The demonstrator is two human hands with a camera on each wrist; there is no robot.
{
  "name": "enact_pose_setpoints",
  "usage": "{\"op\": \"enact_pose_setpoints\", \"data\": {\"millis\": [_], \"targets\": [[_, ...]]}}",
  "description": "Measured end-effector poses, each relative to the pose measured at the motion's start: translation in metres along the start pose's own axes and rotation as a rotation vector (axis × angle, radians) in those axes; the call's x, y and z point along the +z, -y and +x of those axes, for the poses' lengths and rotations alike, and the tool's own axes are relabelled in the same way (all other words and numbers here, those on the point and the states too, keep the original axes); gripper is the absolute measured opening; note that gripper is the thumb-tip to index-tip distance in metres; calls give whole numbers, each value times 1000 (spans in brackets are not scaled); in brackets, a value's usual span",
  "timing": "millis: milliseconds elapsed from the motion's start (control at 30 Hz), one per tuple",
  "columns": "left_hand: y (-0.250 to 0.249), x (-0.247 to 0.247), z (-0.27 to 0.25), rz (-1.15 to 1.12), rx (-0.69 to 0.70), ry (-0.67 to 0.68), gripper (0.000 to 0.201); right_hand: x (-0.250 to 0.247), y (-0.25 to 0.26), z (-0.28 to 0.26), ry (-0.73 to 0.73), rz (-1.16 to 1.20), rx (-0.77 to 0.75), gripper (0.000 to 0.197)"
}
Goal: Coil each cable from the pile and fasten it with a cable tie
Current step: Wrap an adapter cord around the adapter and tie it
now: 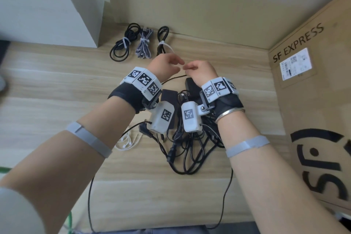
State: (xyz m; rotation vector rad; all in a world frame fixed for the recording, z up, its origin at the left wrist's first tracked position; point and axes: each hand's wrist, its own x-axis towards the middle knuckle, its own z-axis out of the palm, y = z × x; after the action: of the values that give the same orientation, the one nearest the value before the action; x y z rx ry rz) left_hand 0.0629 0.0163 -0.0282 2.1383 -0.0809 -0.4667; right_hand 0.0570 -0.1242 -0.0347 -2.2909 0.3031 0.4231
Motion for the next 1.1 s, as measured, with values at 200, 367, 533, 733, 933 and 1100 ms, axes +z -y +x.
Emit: {"op": "enact_pose_setpoints", "data": {"millis": [200, 367, 533, 733, 933, 1100], "targets": [[4, 12, -14, 41, -18, 70, 26, 2, -19, -19, -5, -1, 43, 24], [7, 19, -22, 78, -67, 132, 27, 7, -33, -27, 78, -40, 56, 30], [12, 24, -29, 103, -106, 170, 28, 10, -46, -24, 123, -209, 59, 52], [17, 25, -31, 117, -127, 195, 28, 13, -52, -8, -4, -217, 169, 50], [17, 28, -27, 112, -148, 208, 29, 19, -52, 3, -25, -181, 261, 65], [18, 33, -20, 88, -168, 225, 29, 25, -55, 10, -5, -208, 312, 71]]}}
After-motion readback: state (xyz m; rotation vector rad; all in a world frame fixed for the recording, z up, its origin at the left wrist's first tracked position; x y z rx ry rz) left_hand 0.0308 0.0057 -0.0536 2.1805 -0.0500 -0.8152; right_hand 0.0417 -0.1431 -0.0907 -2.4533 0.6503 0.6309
